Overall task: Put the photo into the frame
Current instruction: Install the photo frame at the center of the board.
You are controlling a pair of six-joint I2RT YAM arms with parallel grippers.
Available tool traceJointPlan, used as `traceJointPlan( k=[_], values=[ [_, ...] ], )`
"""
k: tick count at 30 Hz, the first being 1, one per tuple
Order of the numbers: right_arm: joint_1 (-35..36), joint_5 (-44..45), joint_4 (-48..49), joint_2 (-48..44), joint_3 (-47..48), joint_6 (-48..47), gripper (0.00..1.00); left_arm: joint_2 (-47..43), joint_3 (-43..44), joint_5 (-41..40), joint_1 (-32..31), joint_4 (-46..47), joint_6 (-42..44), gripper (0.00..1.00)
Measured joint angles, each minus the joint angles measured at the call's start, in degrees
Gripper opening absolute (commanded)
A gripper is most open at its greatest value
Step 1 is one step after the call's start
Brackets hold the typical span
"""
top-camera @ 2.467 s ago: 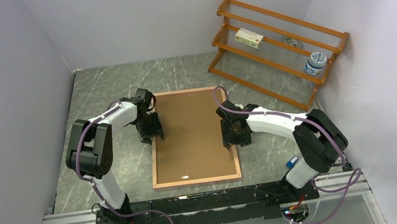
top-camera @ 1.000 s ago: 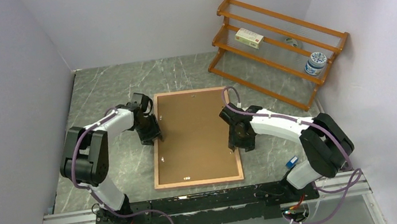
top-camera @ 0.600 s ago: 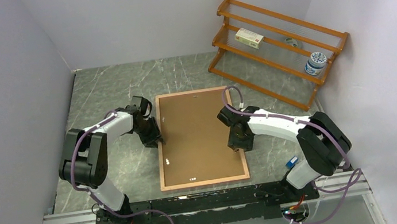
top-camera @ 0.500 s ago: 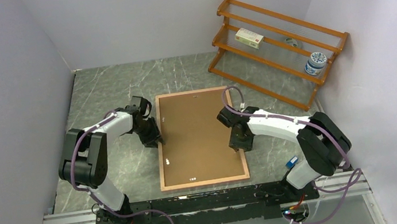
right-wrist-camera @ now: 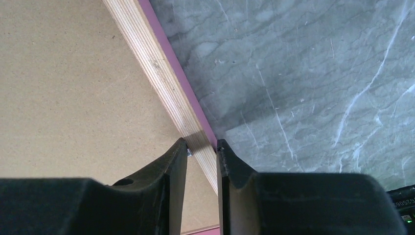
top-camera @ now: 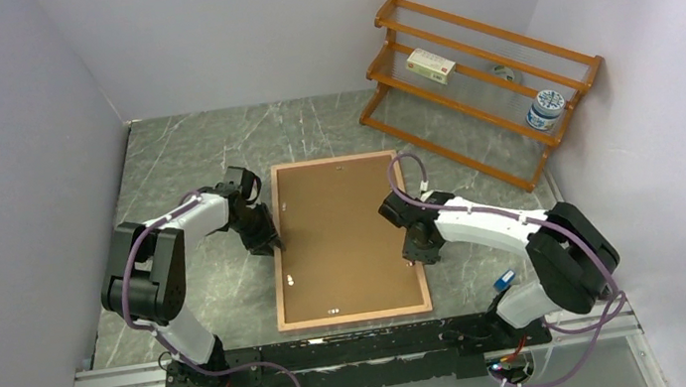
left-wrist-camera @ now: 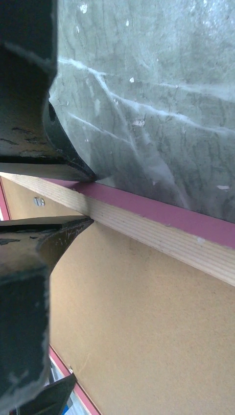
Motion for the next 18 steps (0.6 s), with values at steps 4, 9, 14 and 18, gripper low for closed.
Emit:
traceJointPlan(
  k=[4,9,14,18],
  values=[
    [0.22,-0.07,-0.50,-1.36,-0.31,0.28,0.44,0.00,-0.02,0.39,0.00,-0.04,0.00,0.39],
    [0.22,1.20,-1.86,-2.93,3.91,-0.83,0.60,-0.09,0.00,0.72,0.17,0.00,0.00,0.49],
    [-2.29,2.14,-1.18,-1.77,9.49,-5.35,0.62,-0.35,0.39,0.92,1.09,-0.81,0.42,0.57],
    [-7.72,3.15,-0.57,5.75,17.27,-11.34,0.64,-0.37,1.22,0.87,2.43,-1.73,1.14,0.60]
  ],
)
